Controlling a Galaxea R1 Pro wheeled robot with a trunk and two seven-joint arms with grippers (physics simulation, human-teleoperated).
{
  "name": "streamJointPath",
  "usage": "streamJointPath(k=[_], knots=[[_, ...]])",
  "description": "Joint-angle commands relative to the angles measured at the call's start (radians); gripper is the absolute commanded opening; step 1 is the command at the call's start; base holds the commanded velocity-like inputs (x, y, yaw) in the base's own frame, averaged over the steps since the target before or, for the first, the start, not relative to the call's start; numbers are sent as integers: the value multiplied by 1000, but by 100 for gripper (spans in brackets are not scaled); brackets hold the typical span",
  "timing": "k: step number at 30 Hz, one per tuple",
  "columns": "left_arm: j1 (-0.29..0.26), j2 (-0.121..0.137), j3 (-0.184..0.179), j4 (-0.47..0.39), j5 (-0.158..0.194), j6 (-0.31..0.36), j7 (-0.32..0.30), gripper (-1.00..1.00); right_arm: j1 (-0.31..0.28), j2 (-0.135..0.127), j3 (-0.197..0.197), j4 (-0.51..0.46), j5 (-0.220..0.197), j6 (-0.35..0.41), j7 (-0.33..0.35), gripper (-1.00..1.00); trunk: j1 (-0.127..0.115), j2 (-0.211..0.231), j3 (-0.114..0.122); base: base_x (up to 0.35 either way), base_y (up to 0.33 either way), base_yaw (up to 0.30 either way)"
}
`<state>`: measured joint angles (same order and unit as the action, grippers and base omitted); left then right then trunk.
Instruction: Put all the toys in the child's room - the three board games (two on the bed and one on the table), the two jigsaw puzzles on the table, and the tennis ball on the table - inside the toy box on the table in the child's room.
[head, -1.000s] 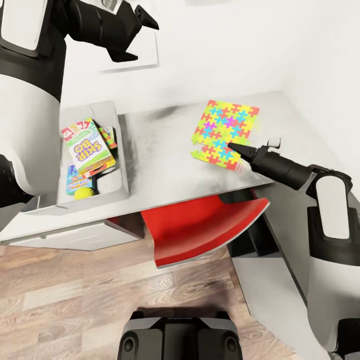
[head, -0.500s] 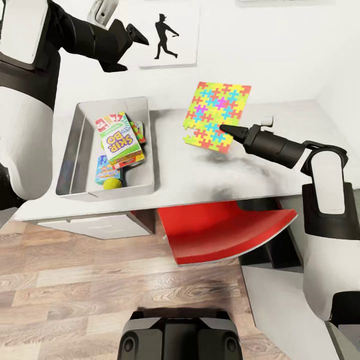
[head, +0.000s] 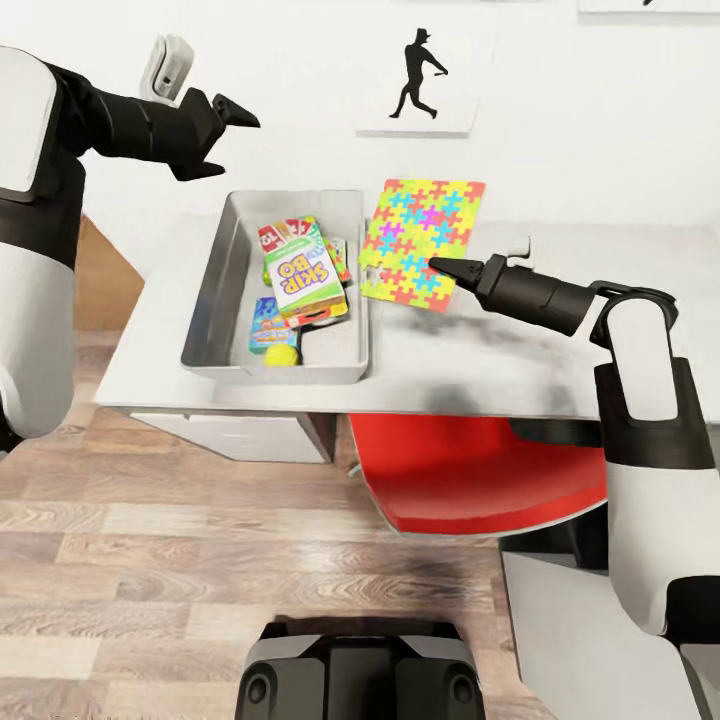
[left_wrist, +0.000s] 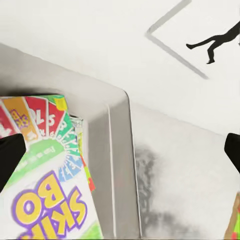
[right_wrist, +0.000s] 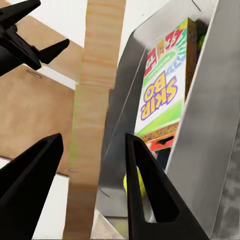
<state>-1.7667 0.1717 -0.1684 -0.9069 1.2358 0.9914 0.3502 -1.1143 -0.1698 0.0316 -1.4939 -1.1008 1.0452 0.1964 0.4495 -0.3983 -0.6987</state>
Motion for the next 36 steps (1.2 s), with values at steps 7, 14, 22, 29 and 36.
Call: streamJointPath(k=[7,14,22,29,36], knots=[[48,65,-5,-33,32,0,7,100,-25,3,21,67,-13,2,11,-100,1,-2,-1,0,0,286],[67,133,-5,-42,74,1,9,100,-69,6,27,138,-19,2,11,-100,1,-2,-1,0,0,286],[116,202,-4,-45,124,0,17,100,-124,8,49,210,-20,2,11,-100,1,-2,-5,0,0,253],[158,243,-5,-46,135,-15,19,100,-148,5,60,225,-20,2,10,-100,1,-2,-7,0,0,100],[217,255,3,-59,138,-20,11,100,-148,3,58,233,-21,2,9,-100,1,-2,-8,0,0,21]])
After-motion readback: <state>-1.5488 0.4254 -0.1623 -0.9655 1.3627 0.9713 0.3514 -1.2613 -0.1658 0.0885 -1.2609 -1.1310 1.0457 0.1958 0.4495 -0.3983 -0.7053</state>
